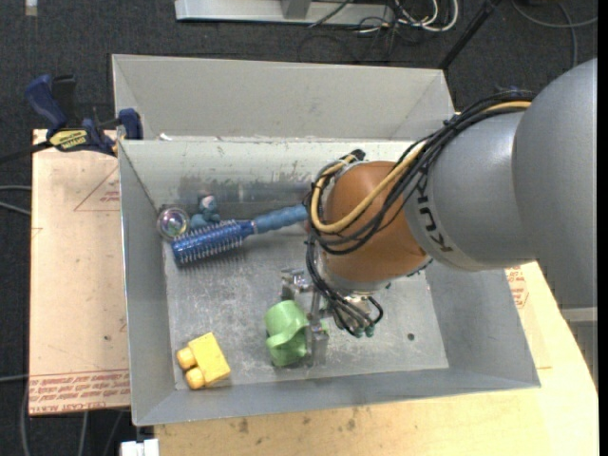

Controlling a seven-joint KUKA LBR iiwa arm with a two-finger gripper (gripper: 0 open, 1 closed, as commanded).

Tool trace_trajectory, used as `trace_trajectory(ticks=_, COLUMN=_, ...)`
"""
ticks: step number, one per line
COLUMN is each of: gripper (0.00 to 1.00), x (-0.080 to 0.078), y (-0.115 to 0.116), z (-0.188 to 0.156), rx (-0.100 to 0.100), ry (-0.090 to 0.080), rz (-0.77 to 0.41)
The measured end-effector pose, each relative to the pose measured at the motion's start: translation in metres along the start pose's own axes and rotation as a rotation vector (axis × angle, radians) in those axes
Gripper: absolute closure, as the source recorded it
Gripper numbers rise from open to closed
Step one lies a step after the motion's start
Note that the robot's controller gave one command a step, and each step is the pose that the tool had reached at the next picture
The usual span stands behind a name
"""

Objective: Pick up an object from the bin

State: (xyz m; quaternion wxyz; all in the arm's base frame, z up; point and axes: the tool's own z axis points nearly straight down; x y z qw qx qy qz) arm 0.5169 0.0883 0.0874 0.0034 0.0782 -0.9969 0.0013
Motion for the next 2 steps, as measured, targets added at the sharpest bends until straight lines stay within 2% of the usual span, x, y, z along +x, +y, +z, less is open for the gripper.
trace_trajectory(ticks=1, gripper=1.00, x=-0.002, y=0.004, z=-0.003, rx=-0.004, ry=-0.008, rz=-0.004)
trace_trajectory(ticks=2, gripper=1.00, x=0.006, y=0.014, z=-0.151, rx=-0.003, ry=-0.018, rz=-0.043)
